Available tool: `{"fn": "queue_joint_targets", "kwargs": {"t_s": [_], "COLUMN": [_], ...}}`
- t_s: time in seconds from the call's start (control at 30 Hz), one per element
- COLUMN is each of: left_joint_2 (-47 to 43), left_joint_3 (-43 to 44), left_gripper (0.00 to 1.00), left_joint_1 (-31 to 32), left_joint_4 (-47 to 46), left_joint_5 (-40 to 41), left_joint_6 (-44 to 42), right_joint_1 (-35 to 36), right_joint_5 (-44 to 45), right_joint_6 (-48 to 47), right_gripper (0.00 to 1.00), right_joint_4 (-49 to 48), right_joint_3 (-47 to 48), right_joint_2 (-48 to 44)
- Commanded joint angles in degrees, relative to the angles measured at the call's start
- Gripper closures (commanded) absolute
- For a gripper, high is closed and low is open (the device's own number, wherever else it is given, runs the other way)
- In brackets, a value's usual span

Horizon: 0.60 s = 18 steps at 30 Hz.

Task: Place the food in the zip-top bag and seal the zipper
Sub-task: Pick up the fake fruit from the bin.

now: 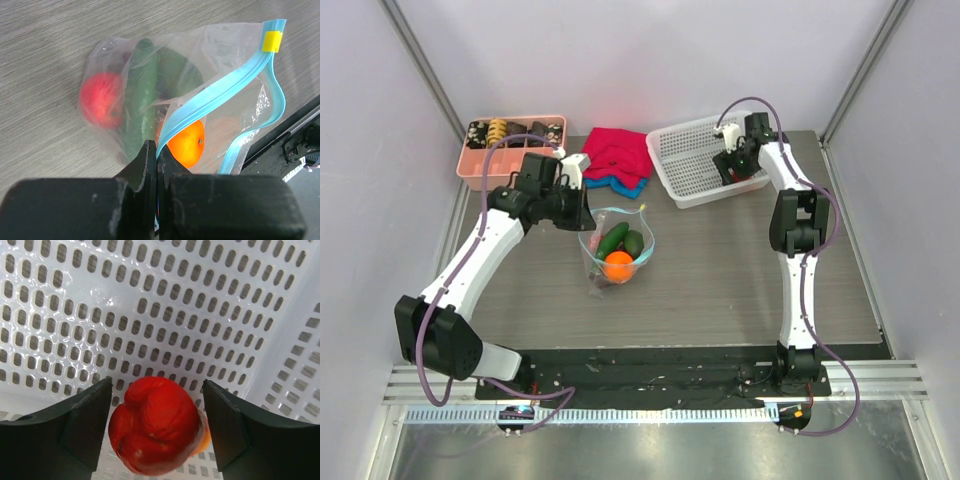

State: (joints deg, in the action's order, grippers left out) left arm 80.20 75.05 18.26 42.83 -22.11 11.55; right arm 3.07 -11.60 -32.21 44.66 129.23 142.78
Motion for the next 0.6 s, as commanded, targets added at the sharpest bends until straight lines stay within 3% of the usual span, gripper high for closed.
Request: {"fn": "queue_joint_targets", "kwargs": {"t_s": [0.0, 0.17, 0.3, 0.57], "left_joint_2": [0.83, 1.18, 1.01, 1.27], "left_joint_3": [1.07, 1.33, 1.33, 1.59], "left_gripper": [1.00, 1.00, 1.00, 1.00], "left_joint_1": [0.02, -0.07, -0.07, -0.16], "left_joint_4": [-2.14, -2.14, -2.05, -1.96], "left_joint_5": [-0.92, -0.74, -0.48, -1.01], "left_joint_6": [0.14, 0.23, 0.14, 0.49], "right_joint_1": [0.62, 0.62, 0.62, 0.27], "right_joint_5": [1.49, 2.19, 2.19, -3.95], "right_joint_6": [-2.33, -1.46, -0.14, 7.06], "right_gripper": [0.34, 0.75, 0.97, 0.99], "right_joint_4": [0.51, -2.47, -6.07, -13.28], "right_joint_3": [1.55, 3.13, 4.80, 5.86], "right_joint_2": [-0.22, -0.22, -1.62, -10.49]}}
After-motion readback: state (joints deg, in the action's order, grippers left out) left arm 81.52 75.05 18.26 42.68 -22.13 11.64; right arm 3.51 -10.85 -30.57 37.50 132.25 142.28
